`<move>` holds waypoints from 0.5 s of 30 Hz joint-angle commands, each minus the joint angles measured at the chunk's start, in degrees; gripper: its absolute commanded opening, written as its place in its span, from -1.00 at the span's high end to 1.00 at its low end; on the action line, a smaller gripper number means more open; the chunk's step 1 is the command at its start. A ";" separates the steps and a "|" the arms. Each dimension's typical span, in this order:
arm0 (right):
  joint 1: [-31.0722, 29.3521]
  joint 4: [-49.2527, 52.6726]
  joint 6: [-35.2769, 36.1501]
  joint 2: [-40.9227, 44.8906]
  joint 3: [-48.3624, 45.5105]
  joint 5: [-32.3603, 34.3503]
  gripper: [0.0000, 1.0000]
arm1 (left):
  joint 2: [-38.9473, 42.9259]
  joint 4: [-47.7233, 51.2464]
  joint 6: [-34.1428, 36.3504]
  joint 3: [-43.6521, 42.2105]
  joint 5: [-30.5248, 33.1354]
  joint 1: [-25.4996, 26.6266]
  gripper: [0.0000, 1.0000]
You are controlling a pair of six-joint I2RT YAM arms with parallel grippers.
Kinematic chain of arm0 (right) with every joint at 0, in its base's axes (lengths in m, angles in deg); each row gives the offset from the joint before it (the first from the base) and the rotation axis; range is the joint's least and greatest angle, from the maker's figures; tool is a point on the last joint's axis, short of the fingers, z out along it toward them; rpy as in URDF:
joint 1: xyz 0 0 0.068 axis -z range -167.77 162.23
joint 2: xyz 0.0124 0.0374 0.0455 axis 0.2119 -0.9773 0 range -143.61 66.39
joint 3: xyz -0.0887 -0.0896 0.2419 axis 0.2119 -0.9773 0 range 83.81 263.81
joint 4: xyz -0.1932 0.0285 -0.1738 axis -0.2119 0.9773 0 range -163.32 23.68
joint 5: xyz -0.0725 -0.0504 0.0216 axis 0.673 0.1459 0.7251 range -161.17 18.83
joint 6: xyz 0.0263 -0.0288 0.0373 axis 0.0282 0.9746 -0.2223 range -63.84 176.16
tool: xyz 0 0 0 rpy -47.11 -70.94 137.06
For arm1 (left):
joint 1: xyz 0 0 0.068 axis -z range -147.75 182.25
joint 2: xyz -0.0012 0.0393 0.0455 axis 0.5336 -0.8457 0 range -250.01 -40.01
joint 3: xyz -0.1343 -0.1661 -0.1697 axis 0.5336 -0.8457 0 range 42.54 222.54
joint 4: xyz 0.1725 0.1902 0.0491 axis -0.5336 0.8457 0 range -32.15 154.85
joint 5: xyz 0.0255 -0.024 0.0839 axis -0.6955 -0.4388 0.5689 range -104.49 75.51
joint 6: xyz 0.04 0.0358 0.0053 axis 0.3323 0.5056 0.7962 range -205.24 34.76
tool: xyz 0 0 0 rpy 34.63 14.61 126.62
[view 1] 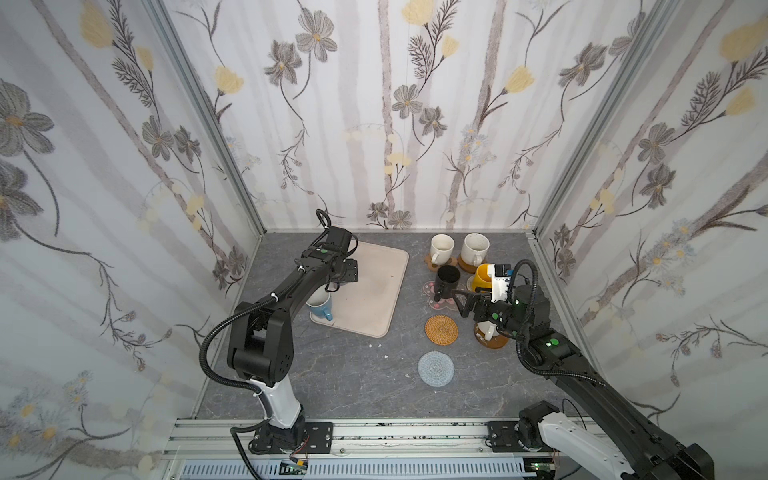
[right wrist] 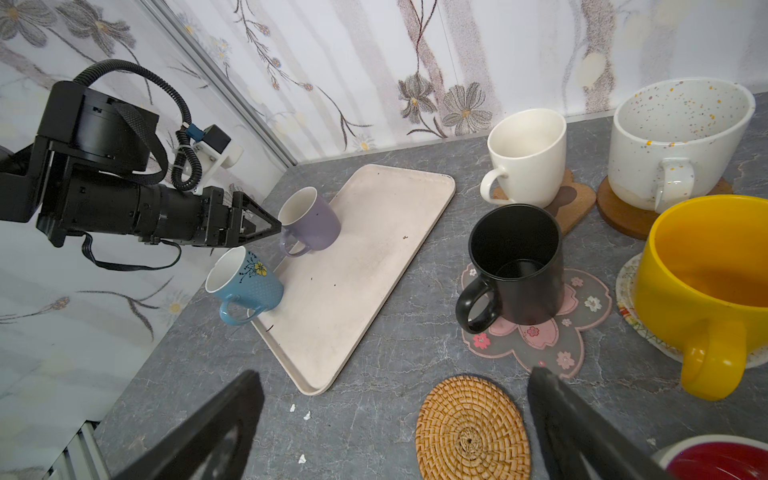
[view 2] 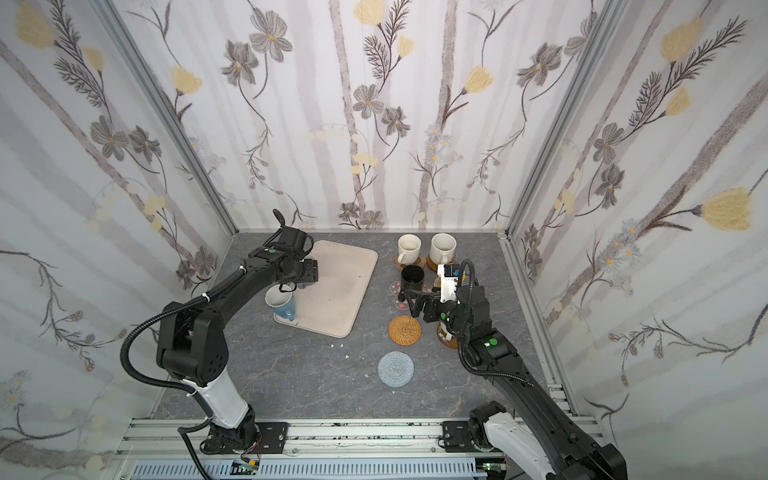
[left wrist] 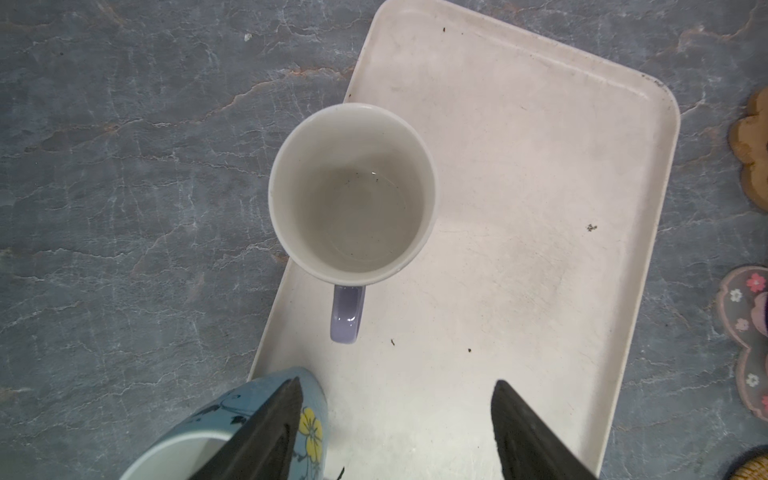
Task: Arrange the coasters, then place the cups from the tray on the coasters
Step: 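Reach the left gripper over the lavender mug on the tray while the right draws back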
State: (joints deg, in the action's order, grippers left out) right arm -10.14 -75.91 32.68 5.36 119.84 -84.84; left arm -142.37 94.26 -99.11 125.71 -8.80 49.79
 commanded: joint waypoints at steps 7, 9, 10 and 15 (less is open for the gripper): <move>0.12 -5.22 0.43 -2.62 -0.57 -2.05 -0.99 | -6.94 2.77 0.91 5.18 2.29 -0.53 -0.35; 0.22 -5.37 0.46 -2.78 -0.75 -2.00 -0.99 | -7.90 2.95 0.87 5.84 2.39 -0.64 -0.32; 0.17 -5.63 0.37 -2.89 -0.82 -2.05 -0.99 | -8.34 2.96 0.86 6.17 2.44 -0.73 -0.32; 0.29 -6.10 0.11 -3.75 -0.88 -2.59 -0.99 | -10.16 3.20 0.81 7.34 2.92 -1.20 -0.32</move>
State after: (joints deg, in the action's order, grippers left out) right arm -9.88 -79.10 32.68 2.08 119.05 -86.31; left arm -151.79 96.53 -98.70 132.23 -7.05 48.80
